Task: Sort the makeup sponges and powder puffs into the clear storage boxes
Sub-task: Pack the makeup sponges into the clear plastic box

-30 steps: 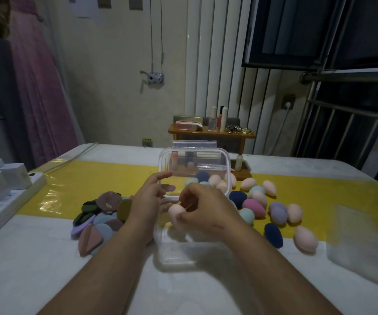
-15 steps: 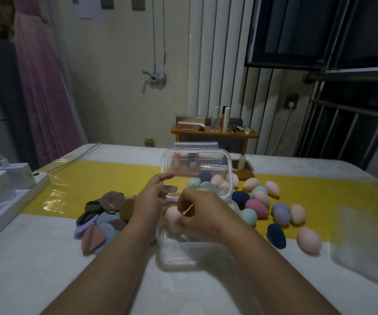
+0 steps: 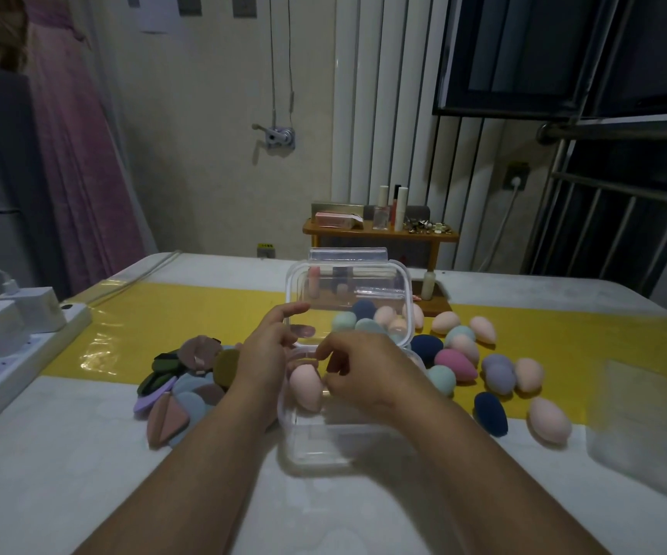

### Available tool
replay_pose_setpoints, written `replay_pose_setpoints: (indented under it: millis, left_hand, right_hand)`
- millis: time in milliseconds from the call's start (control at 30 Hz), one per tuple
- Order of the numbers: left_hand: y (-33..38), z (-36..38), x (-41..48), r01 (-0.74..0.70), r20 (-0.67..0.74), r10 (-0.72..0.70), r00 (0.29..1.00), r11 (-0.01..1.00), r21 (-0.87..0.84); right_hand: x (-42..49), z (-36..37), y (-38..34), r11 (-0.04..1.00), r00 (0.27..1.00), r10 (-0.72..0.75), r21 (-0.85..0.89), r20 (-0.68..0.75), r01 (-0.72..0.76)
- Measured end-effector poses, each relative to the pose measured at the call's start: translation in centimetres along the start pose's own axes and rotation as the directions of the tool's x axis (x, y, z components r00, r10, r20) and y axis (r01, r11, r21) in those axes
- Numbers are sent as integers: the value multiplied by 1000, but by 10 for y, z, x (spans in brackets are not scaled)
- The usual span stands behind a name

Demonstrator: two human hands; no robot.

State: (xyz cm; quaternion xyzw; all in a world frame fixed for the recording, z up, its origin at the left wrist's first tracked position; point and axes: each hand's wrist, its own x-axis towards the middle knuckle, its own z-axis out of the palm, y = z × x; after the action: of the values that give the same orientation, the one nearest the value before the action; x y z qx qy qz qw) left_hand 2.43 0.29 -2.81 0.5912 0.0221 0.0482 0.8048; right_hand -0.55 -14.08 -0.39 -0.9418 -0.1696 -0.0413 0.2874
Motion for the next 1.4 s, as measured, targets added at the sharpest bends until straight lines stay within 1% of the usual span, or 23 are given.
replay_pose_setpoints:
  millis: [100,200,333,433,500,567,633,700,767,800,900,967,1033,1233,1300,1400]
  left_hand:
    - [-1,-2,2,-8,12,8,1000,1000,6]
    - [-1,-2,4,-23,12,22,1000,999,31]
    - [-1,-3,6,-4,4,4,1000,998,67]
    - [-1,-4,7,4,-6,-4,1000,998,58]
    - [0,-4,7,10,-16,-9,1000,999,47]
    - [2,-3,6,17,-16,-17,1000,999,39]
    - [4,-3,4,17,-11,-16,1000,999,36]
    - [3,-3,3,15,-12,-14,1000,999,46]
    - [3,-3,3,14,-10,-13,1000,999,53]
    - [3,-4,4,16,-10,-15,1000,998,54]
    - [2,-5,6,18,-9,-17,1000,998,60]
    - [2,-5,6,14,-3,-14,1000,998,62]
    - [2,-5,6,12,-3,-12,1000,998,59]
    - [2,-4,4,6,-6,-6,1000,999,50]
    - [3,-3,4,4,-5,-4,1000,999,36]
    - [4,-2,3,2,-5,-2,1000,999,35]
  right_hand:
    - [-2,-6,2,999,996,-17,33,-83,20]
    - [-6,-16,8,1000,987,0,29,-163,4]
    - [-14,-32,23,994,960,78,94,-268,-55]
    - [-17,-43,33,983,923,162,135,-348,-121]
    - [-18,-51,41,968,892,248,130,-379,-214]
    - [-18,-57,47,927,858,371,90,-356,-364]
    - [-16,-63,55,848,807,510,17,-298,-530]
    - [-14,-67,59,747,735,632,-59,-245,-662]
    - [-13,-66,65,673,678,697,-114,-233,-731]
    - [-13,-65,67,655,670,706,-148,-228,-741]
    - [-13,-64,66,630,671,727,-251,-142,-735]
    - [-13,-62,64,616,655,746,-252,-117,-746]
    - [-13,-61,61,613,652,748,-246,-126,-751]
    - [-15,-64,57,678,707,698,-210,-118,-704]
    - [-16,-65,56,701,723,678,-176,-135,-691]
    - [-18,-64,56,748,746,624,-101,-234,-657]
